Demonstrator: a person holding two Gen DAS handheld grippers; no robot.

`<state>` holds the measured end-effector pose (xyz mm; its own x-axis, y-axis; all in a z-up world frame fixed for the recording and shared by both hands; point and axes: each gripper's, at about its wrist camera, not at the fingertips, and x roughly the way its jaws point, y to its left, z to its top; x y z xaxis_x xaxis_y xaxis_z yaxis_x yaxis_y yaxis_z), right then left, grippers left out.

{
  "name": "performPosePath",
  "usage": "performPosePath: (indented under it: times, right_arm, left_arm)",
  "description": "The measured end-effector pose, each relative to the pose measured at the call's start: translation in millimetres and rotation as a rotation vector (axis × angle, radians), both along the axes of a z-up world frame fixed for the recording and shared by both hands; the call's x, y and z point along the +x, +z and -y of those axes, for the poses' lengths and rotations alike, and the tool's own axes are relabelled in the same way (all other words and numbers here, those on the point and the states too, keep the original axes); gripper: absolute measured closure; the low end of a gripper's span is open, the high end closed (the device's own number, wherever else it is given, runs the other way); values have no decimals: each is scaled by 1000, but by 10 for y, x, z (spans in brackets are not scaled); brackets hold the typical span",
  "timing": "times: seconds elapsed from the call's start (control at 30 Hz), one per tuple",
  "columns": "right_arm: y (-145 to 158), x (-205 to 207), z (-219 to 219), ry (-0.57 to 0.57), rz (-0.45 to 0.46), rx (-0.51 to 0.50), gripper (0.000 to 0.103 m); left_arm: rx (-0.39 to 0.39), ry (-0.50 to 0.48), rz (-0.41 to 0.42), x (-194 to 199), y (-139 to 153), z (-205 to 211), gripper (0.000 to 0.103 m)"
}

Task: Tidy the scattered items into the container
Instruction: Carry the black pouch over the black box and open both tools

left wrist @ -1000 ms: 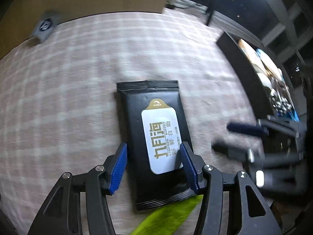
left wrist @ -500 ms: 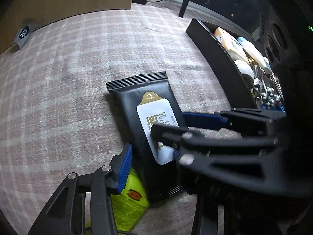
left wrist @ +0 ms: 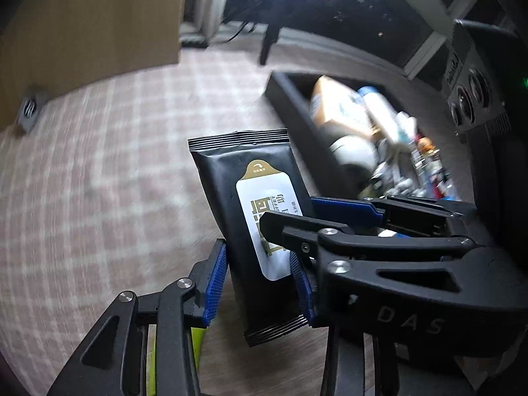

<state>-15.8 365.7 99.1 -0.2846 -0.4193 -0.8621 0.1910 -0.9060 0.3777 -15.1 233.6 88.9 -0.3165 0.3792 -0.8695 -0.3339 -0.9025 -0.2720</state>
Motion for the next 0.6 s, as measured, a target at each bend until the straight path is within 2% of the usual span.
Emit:
performPosePath:
  times: [0.23,0.4,0.6]
  right_arm:
    - [367,-135,-367,-84,-96,16,62]
    - [557,-30,-1051,-177,-134,19,62]
    - [655,91,-1803,-269,-146,65,62]
  left_arm:
    - [35,-91,-72,-81,383,-703,67]
    - [65,-176,-87,-68,493,-1301,67]
    - [50,-257,-114,-11,545,-1951,67]
